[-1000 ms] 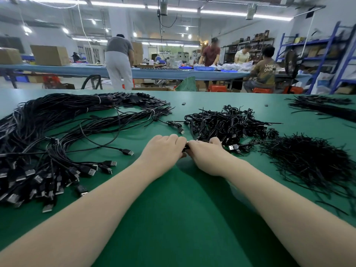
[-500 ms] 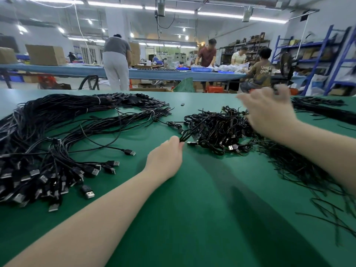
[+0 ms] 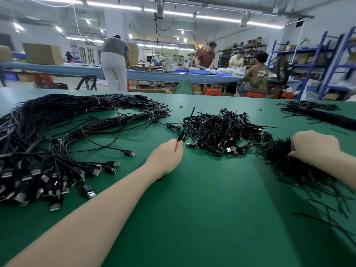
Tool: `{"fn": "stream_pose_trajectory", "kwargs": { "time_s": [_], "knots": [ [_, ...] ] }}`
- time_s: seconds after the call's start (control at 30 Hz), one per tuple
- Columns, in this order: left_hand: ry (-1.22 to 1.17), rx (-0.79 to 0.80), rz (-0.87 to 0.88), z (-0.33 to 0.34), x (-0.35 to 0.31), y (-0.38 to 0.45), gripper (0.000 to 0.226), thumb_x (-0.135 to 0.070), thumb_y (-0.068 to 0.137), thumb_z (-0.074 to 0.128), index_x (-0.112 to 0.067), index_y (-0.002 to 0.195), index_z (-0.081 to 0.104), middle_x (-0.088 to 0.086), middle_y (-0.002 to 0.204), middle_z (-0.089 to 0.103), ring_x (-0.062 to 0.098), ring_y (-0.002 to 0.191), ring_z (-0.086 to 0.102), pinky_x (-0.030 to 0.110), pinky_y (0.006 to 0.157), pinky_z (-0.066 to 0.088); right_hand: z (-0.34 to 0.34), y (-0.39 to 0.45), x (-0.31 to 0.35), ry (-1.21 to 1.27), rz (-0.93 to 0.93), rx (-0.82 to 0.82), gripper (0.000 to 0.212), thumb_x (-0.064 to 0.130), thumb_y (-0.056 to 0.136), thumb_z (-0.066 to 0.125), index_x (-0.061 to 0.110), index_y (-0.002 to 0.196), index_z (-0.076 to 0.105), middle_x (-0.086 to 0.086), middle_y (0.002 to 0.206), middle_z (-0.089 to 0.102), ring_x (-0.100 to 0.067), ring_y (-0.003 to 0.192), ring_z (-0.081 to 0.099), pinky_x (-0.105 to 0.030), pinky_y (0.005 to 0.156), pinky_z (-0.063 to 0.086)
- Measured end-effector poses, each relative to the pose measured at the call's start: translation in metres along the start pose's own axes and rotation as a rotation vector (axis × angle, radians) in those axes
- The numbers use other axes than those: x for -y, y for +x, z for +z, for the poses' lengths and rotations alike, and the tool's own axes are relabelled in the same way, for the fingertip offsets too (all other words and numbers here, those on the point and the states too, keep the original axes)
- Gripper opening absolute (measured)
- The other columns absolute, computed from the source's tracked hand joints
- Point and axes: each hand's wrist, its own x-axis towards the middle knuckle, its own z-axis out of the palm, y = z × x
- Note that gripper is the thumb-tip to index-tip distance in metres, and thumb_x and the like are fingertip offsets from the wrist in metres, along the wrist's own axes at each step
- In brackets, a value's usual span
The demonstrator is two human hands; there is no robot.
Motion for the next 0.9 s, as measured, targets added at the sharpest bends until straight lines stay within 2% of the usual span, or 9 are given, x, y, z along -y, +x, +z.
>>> {"fn": "stream_pose_trajectory", "kwargs": {
  "time_s": [0.1, 0.17, 0.23, 0.43, 0.6, 0.7, 0.77, 0.83, 0.9],
  "knots": [
    [-0.132, 0.001, -0.006, -0.004, 0.003, 0.0, 0.037, -0.036, 0.102, 0.029, -0.014, 0.074, 0.04, 0.001, 0.072, 0.049, 0.022, 0.066, 0.042, 0.036, 0.067, 0.035, -0.001, 0.001, 0.004, -0.157, -0.022, -0.073, 0.02, 0.029, 0.089, 0.063, 0.017, 0.075, 0.057, 0.008, 0.067, 0.057, -0.016, 0.064, 0.057, -0.027, 0.064, 0.036],
    [-0.164, -0.018, -0.001, -0.004, 0.004, 0.0, 0.038, -0.037, 0.102, 0.03, -0.014, 0.073, 0.041, 0.001, 0.071, 0.049, 0.021, 0.064, 0.041, 0.036, 0.066, 0.035, -0.001, 0.001, 0.008, -0.224, -0.023, -0.076, 0.024, 0.014, 0.087, 0.062, 0.017, 0.069, 0.047, 0.007, 0.063, 0.049, -0.016, 0.058, 0.048, -0.027, 0.061, 0.034],
    [-0.171, -0.027, 0.003, -0.003, 0.006, 0.001, 0.039, -0.038, 0.102, 0.029, -0.015, 0.073, 0.04, 0.001, 0.071, 0.049, 0.02, 0.063, 0.041, 0.036, 0.065, 0.035, -0.002, 0.0, 0.01, -0.238, -0.015, -0.047, 0.027, 0.01, 0.086, 0.062, 0.017, 0.068, 0.042, 0.006, 0.063, 0.047, -0.016, 0.058, 0.048, -0.027, 0.057, 0.033],
    [-0.199, -0.002, 0.017, -0.002, 0.013, 0.008, 0.036, -0.038, 0.101, 0.031, -0.021, 0.073, 0.045, -0.002, 0.068, 0.051, 0.018, 0.062, 0.042, 0.033, 0.065, 0.036, -0.008, -0.004, 0.009, -0.174, 0.055, -0.003, 0.019, -0.001, 0.081, 0.052, 0.013, 0.068, 0.049, 0.003, 0.068, 0.056, -0.017, 0.058, 0.05, -0.025, 0.055, 0.03],
    [-0.239, 0.011, -0.008, -0.002, 0.018, 0.013, 0.035, -0.04, 0.1, 0.038, -0.026, 0.072, 0.052, -0.009, 0.061, 0.055, 0.013, 0.054, 0.046, 0.028, 0.061, 0.04, -0.022, -0.002, 0.007, -0.05, 0.091, -0.012, 0.013, 0.012, 0.084, 0.058, 0.012, 0.071, 0.055, 0.001, 0.072, 0.058, -0.018, 0.064, 0.055, -0.024, 0.051, 0.029],
    [-0.323, 0.02, -0.028, -0.003, 0.018, 0.013, 0.034, -0.037, 0.1, 0.038, -0.021, 0.073, 0.052, -0.011, 0.054, 0.054, 0.009, 0.045, 0.046, 0.025, 0.055, 0.04, -0.034, -0.004, 0.01, -0.02, 0.094, -0.016, 0.013, 0.017, 0.081, 0.058, 0.013, 0.07, 0.052, 0.0, 0.074, 0.055, -0.021, 0.068, 0.054, -0.027, 0.058, 0.036],
    [-0.323, 0.024, -0.035, -0.003, 0.017, 0.012, 0.033, -0.036, 0.1, 0.037, -0.02, 0.074, 0.05, -0.011, 0.056, 0.053, 0.01, 0.045, 0.047, 0.026, 0.056, 0.04, -0.044, -0.006, 0.014, 0.035, 0.098, -0.037, 0.012, 0.018, 0.082, 0.058, 0.011, 0.073, 0.054, -0.002, 0.073, 0.053, -0.021, 0.066, 0.053, -0.029, 0.061, 0.038],
    [-0.28, 0.02, -0.034, -0.003, 0.015, 0.011, 0.033, -0.037, 0.1, 0.034, -0.019, 0.076, 0.045, -0.008, 0.063, 0.051, 0.015, 0.053, 0.045, 0.03, 0.061, 0.04, -0.054, -0.009, 0.022, 0.115, 0.033, -0.125, 0.014, 0.018, 0.087, 0.055, 0.008, 0.078, 0.059, -0.004, 0.073, 0.056, -0.024, 0.067, 0.057, -0.03, 0.06, 0.044],
    [-0.259, 0.014, -0.038, -0.002, 0.012, 0.009, 0.034, -0.04, 0.099, 0.032, -0.016, 0.076, 0.041, -0.001, 0.068, 0.049, 0.02, 0.06, 0.041, 0.035, 0.065, 0.037, -0.065, -0.017, 0.038, 0.238, -0.142, -0.225, 0.022, 0.024, 0.095, 0.051, 0.01, 0.086, 0.065, -0.005, 0.078, 0.063, -0.024, 0.07, 0.061, -0.032, 0.061, 0.052]
  ]
}}
